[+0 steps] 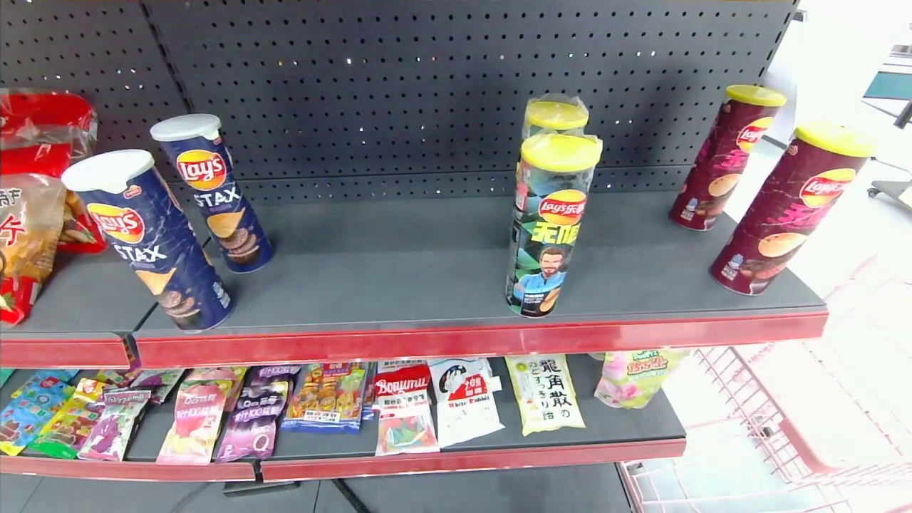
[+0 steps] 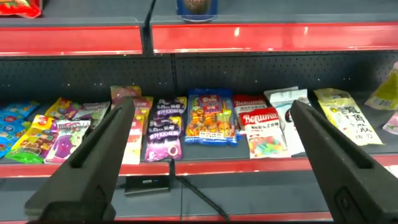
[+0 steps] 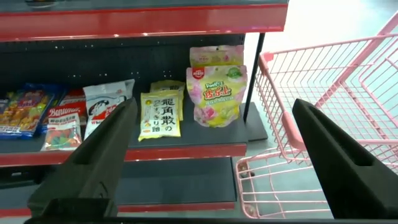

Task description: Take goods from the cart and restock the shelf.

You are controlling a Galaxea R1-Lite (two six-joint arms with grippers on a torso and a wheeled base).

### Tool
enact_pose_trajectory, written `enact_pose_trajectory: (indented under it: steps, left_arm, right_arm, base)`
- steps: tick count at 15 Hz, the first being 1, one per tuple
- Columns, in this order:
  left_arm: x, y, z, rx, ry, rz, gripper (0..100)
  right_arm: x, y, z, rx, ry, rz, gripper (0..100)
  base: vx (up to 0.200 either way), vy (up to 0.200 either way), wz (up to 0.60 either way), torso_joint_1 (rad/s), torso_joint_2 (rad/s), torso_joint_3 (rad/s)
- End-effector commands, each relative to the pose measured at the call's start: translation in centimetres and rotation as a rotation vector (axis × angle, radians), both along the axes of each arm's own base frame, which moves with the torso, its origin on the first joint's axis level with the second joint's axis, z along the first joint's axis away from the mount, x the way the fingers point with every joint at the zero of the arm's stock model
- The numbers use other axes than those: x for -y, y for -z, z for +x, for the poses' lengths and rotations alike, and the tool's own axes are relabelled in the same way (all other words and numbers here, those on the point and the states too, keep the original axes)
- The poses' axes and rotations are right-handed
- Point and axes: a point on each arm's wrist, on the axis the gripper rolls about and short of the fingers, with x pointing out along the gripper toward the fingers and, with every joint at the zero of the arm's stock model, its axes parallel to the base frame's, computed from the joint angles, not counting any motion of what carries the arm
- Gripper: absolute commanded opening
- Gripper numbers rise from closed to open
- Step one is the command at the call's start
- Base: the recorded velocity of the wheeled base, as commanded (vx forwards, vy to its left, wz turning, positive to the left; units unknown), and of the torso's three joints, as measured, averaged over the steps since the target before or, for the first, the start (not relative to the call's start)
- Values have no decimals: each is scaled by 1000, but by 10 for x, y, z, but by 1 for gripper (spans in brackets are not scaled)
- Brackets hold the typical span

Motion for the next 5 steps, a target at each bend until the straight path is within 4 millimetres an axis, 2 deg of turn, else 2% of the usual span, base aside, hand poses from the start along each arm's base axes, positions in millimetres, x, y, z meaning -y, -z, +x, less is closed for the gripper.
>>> enact_pose_trajectory:
  steps: [1, 5]
  left_arm:
    - [0, 0, 0, -1, 0, 0, 100]
    - [0, 0, 0, -1, 0, 0, 100]
  right_arm:
    - [0, 0, 0, -1, 0, 0, 100]
    - [0, 0, 0, -1, 2, 0, 100]
  base:
    - [0, 0, 0, 0, 0, 0]
    - [0, 0, 0, 0, 0, 0]
